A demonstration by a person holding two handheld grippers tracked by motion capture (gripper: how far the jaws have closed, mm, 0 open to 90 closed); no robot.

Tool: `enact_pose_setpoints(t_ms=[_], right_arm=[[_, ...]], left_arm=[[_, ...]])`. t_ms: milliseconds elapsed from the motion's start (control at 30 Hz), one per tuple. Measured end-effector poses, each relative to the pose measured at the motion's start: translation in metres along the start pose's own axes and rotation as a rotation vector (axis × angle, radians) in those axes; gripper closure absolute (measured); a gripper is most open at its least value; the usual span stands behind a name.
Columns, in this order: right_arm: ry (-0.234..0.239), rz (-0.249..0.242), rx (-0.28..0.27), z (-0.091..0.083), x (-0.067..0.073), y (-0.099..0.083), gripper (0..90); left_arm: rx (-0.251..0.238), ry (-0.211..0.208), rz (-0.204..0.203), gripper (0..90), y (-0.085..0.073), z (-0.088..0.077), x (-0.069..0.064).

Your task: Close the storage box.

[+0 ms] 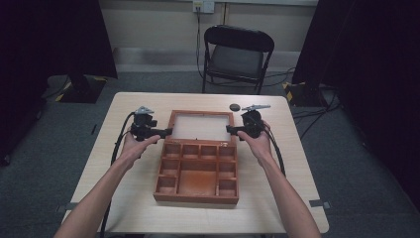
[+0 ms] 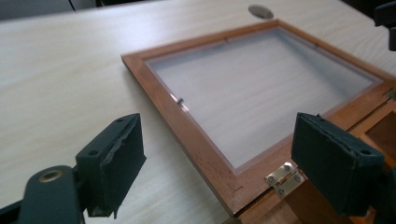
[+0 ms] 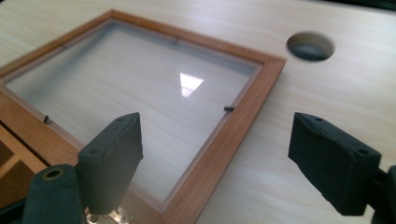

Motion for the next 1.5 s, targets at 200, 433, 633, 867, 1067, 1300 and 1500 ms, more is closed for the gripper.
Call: enact_pose_setpoints(t_ms=[200,433,633,867,1067,1300,1500], right_arm=[[0.019,0.05,0.04,0.02,-0.001,-0.01,15.4],[0.035,0.091,0.079,0.032,0.001,-0.019,15.8],[0.051,0.139,0.072,0.036,0.004,-0.022,13.9],[0.078,0.182,0.074,0.042,0.01,-0.023,7.9],[0.126,0.232,0.095,0.052,0.016,-0.025,0.4],[0.155,0.229,0.126,0.054,0.016,-0.023,0.8],[0.162,0.226,0.123,0.053,0.016,-0.024,1.0]], left_arm=[[0.042,0.002,-0.034,16.4,-0.008,0.018,0.009],[0.086,0.013,-0.036,17.5,-0.014,0.031,0.005],[0.087,-0.027,-0.094,16.9,-0.014,0.041,0.002],[0.095,-0.032,-0.092,15.0,-0.012,0.047,-0.006],[0.099,-0.043,-0.122,11.5,-0.013,0.05,-0.005],[0.103,-0.066,-0.149,7.9,-0.015,0.055,-0.003],[0.129,-0.072,-0.144,7.2,-0.014,0.055,-0.002]])
Point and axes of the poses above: each handheld gripper's, and its own axes: z roughly forward along the jaws, y roughly out of its top, x roughly to its left, the point moved 6 cm from there along z, roughly forward along the jaws, and after that the axes turned 1 degree about -x, right-handed, at the moved point
